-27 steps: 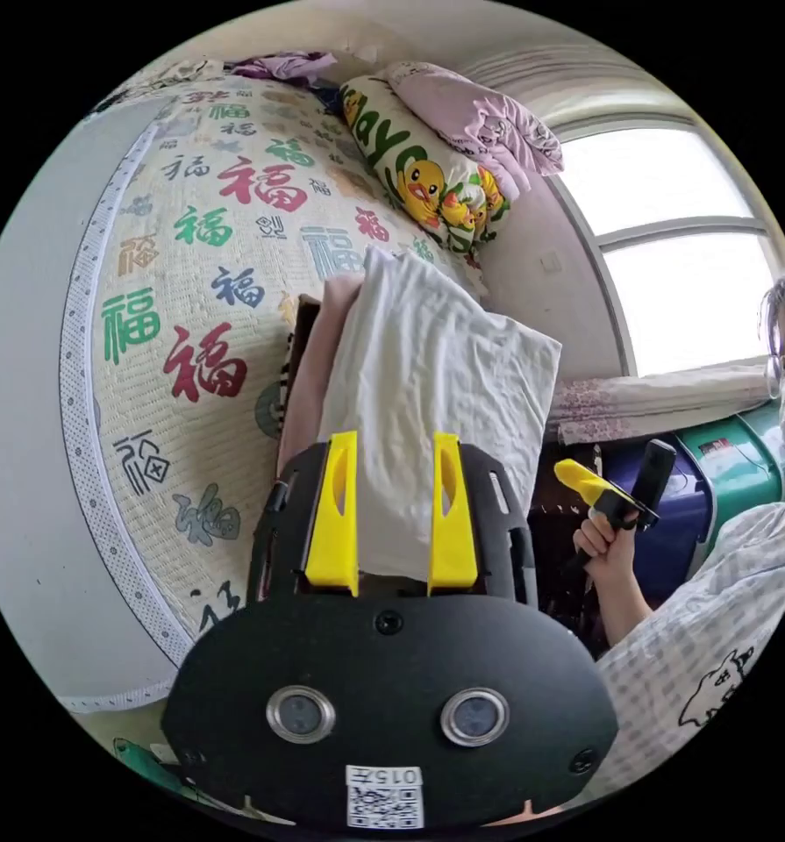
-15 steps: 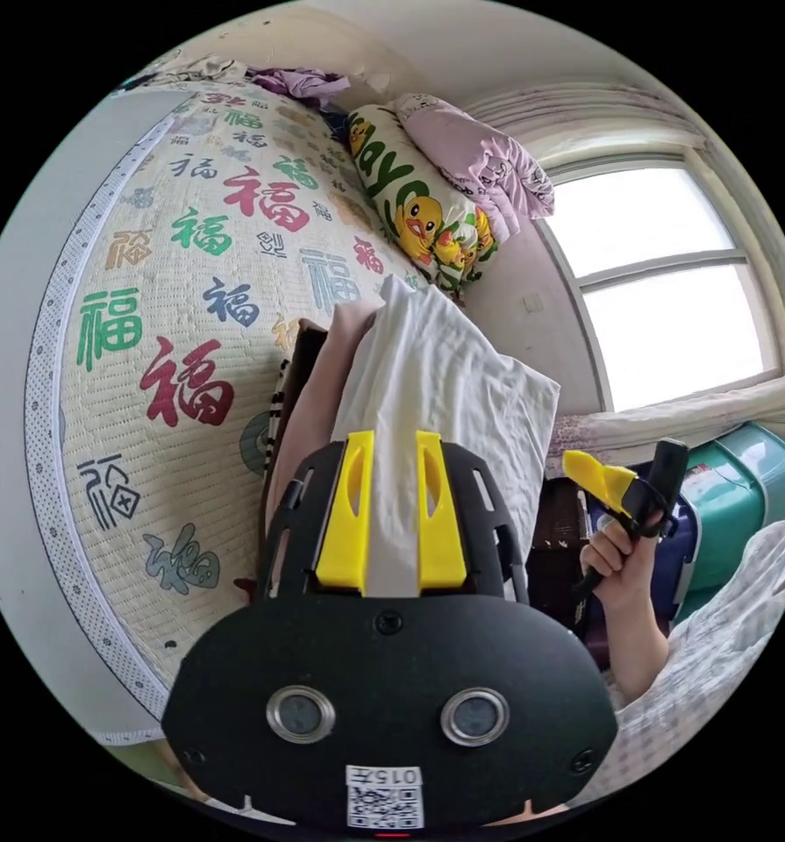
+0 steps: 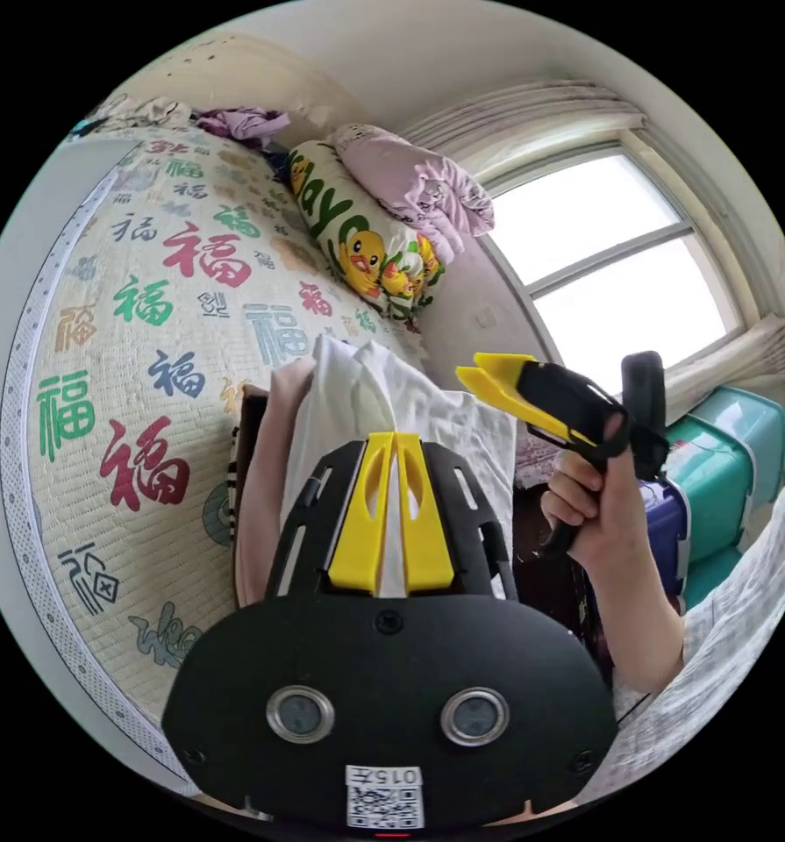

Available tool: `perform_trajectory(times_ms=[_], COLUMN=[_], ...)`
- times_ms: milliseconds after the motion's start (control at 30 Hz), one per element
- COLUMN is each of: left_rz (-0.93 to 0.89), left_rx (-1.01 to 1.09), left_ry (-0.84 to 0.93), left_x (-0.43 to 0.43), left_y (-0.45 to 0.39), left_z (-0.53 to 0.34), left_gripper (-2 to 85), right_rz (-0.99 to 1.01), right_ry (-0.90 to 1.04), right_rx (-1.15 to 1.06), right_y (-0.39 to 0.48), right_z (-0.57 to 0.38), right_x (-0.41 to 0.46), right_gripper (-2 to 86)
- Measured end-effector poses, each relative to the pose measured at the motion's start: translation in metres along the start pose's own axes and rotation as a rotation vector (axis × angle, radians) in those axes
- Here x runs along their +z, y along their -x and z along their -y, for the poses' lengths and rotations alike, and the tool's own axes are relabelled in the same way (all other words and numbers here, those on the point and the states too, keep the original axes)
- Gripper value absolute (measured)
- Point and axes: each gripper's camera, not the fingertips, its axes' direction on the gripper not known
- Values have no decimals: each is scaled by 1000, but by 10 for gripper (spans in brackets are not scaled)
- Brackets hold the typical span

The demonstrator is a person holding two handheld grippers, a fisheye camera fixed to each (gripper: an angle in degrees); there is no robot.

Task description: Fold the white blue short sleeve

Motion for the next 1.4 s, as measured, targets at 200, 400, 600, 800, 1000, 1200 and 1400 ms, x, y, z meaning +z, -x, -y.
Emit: perform_trajectory(times_ms=[200,400,600,800,1000,1200,1400], left_rz=[-113,-155,-45,222,248,230,31], left_rx=[73,71,91,92,142,152,168], left_ry=[66,156,90,47,83,22,-216], left_x=[0,-2,-70,-95,-98,-153,-298], left_y=[-41,-49,-28,14,24,24,18], left_z=[-32,-53,-57,-25,-25,-58,-98], left_gripper=[-8,-7,3,71,79,9,-4], right_rz=[-219,-272,-151,-125,-105,-106,-94], right_ry=[99,130,-54,-149,-196,-237,-423], right_rx=[-31,4,178,298,315,289,202], right_y=[30,29,-6,-15,12,63,158], right_z=[3,0,-35,-78,-89,-88,-90], right_x=[-15,-50,-158,-240,-290,-331,-403], right_gripper=[130,22,4,1,0,0,0])
